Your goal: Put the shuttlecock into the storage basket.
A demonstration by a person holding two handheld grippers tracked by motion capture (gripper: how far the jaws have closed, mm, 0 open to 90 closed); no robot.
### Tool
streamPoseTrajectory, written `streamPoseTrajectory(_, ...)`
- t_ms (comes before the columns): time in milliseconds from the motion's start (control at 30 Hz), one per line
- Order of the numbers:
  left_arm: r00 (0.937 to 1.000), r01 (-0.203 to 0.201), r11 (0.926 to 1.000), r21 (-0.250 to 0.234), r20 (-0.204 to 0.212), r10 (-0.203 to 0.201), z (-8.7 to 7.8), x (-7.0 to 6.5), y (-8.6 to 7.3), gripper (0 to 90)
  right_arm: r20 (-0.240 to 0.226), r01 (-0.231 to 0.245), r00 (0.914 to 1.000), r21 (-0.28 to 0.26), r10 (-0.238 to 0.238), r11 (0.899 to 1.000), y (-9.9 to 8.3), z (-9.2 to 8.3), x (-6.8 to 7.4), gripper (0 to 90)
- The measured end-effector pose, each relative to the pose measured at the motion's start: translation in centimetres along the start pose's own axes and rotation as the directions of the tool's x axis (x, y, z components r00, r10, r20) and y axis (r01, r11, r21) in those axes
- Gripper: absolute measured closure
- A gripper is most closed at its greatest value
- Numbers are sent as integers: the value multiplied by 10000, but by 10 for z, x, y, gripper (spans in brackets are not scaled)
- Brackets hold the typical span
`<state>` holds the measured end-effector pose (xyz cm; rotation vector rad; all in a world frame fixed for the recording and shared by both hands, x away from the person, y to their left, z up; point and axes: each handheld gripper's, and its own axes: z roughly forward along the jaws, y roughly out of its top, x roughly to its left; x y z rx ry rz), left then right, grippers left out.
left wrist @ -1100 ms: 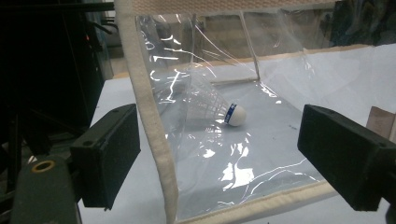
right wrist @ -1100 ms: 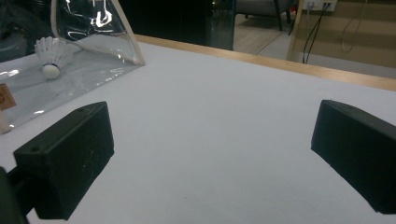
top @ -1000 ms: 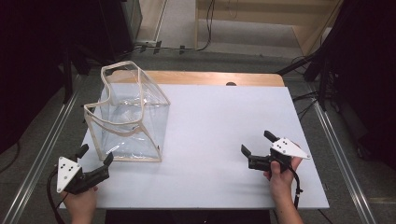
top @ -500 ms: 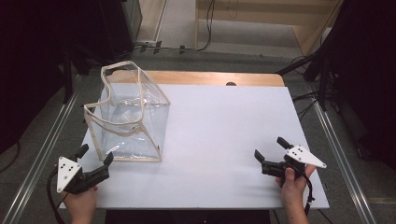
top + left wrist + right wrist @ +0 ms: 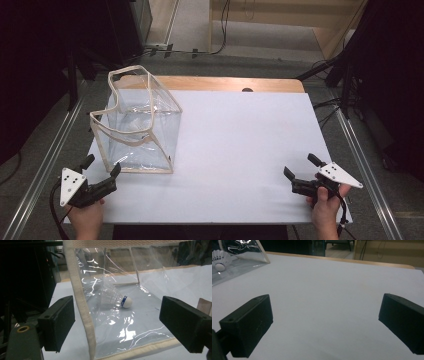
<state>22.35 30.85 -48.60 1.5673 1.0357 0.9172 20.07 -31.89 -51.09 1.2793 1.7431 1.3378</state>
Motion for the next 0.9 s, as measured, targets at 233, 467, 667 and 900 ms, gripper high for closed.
streamPoseTrajectory(233, 10000, -35, 10000, 34, -9, 35, 0, 0, 0, 137, 148, -99, 9998, -45, 100, 9999, -4, -13, -10, 0)
streamPoseTrajectory(467, 10000, 5, 10000, 7, 11, -5, 0, 0, 0, 137, 509, -322, 9981, -240, 334, 9992, -7, -23, -22, 0)
streamPoseTrajectory(667, 10000, 75, 10000, -22, 8, -75, 0, 0, 0, 137, 663, -235, 9975, -213, 249, 9995, -7, -24, -24, 0)
streamPoseTrajectory(900, 9999, 118, 9999, -36, 34, -118, -1, 1, 0, 137, 634, -411, 9971, -229, 425, 9989, -8, -23, -26, 0)
